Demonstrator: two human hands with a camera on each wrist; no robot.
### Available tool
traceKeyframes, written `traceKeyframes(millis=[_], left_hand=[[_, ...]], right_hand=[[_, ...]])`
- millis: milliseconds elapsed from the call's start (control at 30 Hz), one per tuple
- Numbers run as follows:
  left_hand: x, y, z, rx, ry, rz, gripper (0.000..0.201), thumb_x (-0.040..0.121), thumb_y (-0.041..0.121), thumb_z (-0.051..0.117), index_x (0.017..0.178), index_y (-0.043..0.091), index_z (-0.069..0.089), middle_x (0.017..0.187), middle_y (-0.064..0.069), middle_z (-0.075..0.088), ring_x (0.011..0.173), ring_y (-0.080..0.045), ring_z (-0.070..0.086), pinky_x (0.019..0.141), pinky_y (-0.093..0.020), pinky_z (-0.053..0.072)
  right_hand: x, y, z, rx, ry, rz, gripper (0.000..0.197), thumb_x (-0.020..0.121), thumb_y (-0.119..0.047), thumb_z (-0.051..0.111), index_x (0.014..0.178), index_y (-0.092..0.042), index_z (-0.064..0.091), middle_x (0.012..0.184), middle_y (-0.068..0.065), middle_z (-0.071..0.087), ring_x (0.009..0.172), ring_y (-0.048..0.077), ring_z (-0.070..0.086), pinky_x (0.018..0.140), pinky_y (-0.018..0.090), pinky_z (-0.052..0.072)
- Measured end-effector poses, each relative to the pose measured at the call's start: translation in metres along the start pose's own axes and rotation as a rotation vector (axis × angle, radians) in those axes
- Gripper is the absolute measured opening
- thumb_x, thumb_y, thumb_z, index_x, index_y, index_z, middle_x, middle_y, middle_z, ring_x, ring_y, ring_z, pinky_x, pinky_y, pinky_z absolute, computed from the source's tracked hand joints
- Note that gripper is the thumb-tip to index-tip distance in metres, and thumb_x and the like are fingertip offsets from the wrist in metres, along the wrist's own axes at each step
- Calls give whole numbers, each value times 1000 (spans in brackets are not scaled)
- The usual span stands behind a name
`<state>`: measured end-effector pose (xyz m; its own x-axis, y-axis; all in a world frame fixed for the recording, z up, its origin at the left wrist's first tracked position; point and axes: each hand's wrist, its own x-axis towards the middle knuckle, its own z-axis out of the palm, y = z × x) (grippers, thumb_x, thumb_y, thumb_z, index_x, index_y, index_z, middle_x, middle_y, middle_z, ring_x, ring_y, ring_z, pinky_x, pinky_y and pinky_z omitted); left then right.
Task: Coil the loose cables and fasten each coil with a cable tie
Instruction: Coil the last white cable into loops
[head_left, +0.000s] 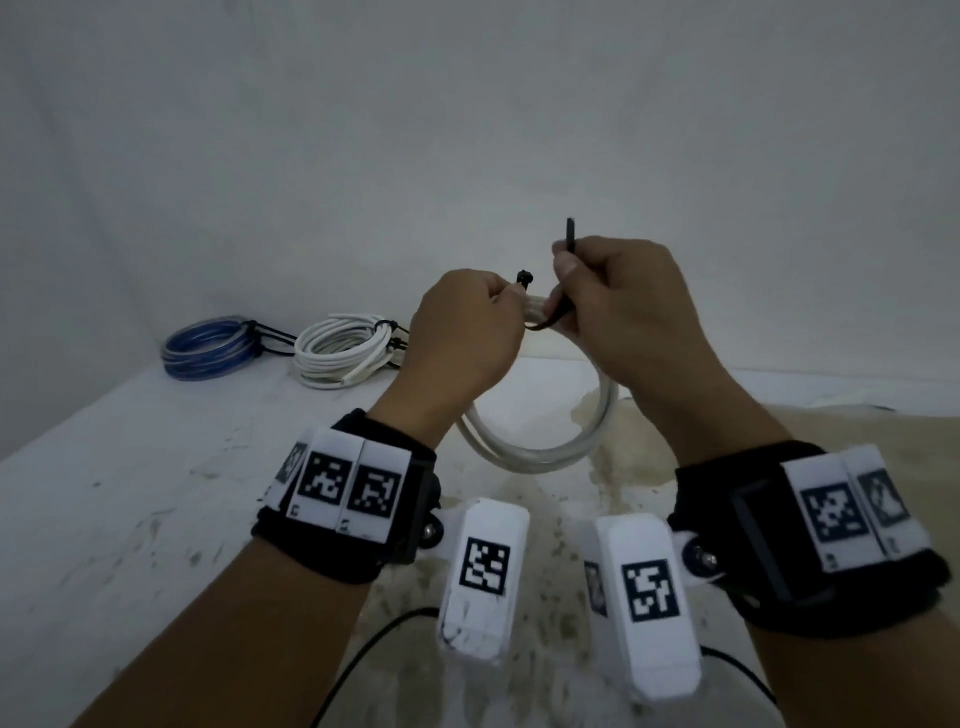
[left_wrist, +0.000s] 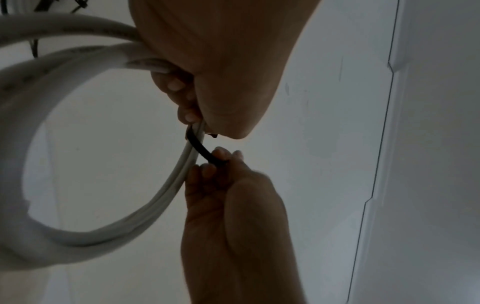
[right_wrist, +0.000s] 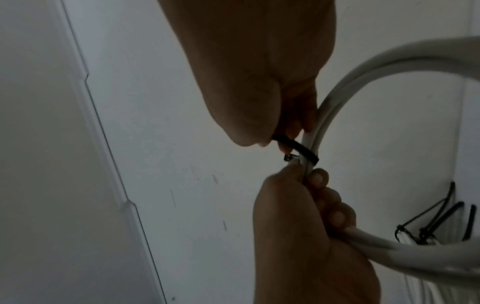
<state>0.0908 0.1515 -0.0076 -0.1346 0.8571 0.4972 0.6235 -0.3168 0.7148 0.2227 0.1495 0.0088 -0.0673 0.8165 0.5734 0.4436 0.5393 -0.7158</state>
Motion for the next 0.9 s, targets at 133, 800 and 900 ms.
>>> traceKeyframes(millis=[133, 800, 900], left_hand=[[-4, 1, 8, 98, -15, 13, 29, 99, 25, 48, 82, 19, 71, 56, 10, 50, 54, -7, 46, 52, -27, 29], [-1, -6, 1, 111, -7, -46, 42, 98, 24, 48, 57, 18, 53, 50, 3, 44, 49, -14, 41, 54, -30, 28], [-1, -5, 1, 115, -7, -47, 45, 98, 23, 48, 53, 19, 48, 49, 3, 42, 49, -15, 40, 54, -30, 28]], right_hand=[[0, 4, 4, -357, -11, -70, 34, 101, -16, 43, 80, -4, 66, 77, 8, 68, 73, 23, 61, 69, 34, 49], [-5, -5, -2, -338, 56, -92, 16, 87, -19, 68, 98, -19, 80, 91, -1, 76, 82, 12, 69, 81, 26, 54], [-6, -4, 0, -351, 27, -76, 16, 87, -17, 67, 96, -21, 80, 88, -2, 76, 80, 14, 69, 79, 28, 55]])
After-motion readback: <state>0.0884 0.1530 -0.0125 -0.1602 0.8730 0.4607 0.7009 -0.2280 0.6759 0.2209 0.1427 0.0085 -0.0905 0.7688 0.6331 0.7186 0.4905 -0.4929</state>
